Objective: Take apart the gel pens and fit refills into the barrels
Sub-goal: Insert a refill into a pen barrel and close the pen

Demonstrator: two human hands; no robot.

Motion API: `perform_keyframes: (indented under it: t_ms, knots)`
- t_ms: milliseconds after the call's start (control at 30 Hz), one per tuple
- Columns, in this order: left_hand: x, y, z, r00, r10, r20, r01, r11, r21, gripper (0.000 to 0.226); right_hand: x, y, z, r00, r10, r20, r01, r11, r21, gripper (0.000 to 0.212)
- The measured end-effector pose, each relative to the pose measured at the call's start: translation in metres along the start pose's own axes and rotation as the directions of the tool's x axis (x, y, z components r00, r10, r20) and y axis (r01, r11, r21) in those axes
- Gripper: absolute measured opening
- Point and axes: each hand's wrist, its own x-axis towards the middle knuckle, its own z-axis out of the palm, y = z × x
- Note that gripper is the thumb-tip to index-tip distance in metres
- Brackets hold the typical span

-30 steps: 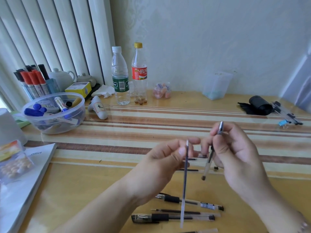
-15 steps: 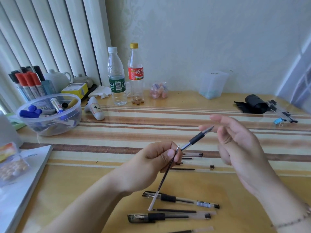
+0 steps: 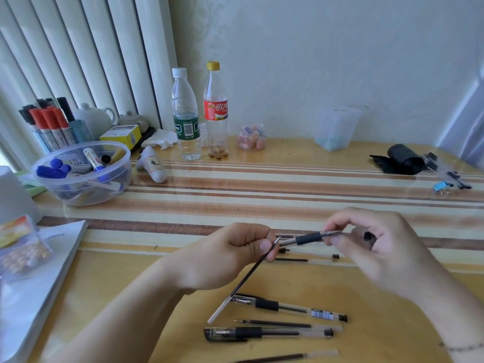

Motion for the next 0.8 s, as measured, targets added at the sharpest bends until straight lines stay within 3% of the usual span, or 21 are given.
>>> perform_keyframes:
  t_ms: [100,200,367,467,633,733,800]
  knots:
    - [-0.001,0.0,-0.001,0.999,-0.027,0.02,0.027,0.999,0.035,0.031,-0.001,-0.005,-0.001,0.994,-0.071,0.085,0.078,0.994,-0.081,0.015]
    - [-0.001,0.001,-0.002,0.999,-0.047,-0.003,0.047,0.997,0.054,0.031,-0.001,-0.003,0.0,0.999,-0.043,0.032,0.045,0.996,-0.083,0.002]
    - [-0.003,0.006,-0.001,0.999,-0.038,-0.027,0.043,0.979,0.197,0.025,-0.001,0.003,0.011,0.999,0.003,0.051,0.003,0.993,-0.121,0.053]
    - [-0.004,0.01,0.0,0.999,-0.035,-0.009,0.036,0.972,0.232,0.023,-0.001,0.003,0.015,0.999,0.03,0.035,-0.026,0.993,-0.117,0.067]
    - [-0.004,0.007,-0.001,0.998,-0.056,-0.037,0.063,0.972,0.228,0.024,0.001,0.0,0.009,0.999,-0.027,0.022,0.031,0.983,-0.181,0.026]
    - [-0.003,0.007,0.002,0.996,-0.058,-0.075,0.075,0.964,0.256,0.024,0.0,0.002,0.017,0.999,-0.02,-0.041,0.005,0.937,-0.35,0.029]
    - [-0.002,0.008,0.006,0.994,-0.039,-0.104,0.07,0.949,0.307,0.025,0.0,0.003,0.023,0.997,-0.015,-0.081,-0.015,0.932,-0.362,0.045]
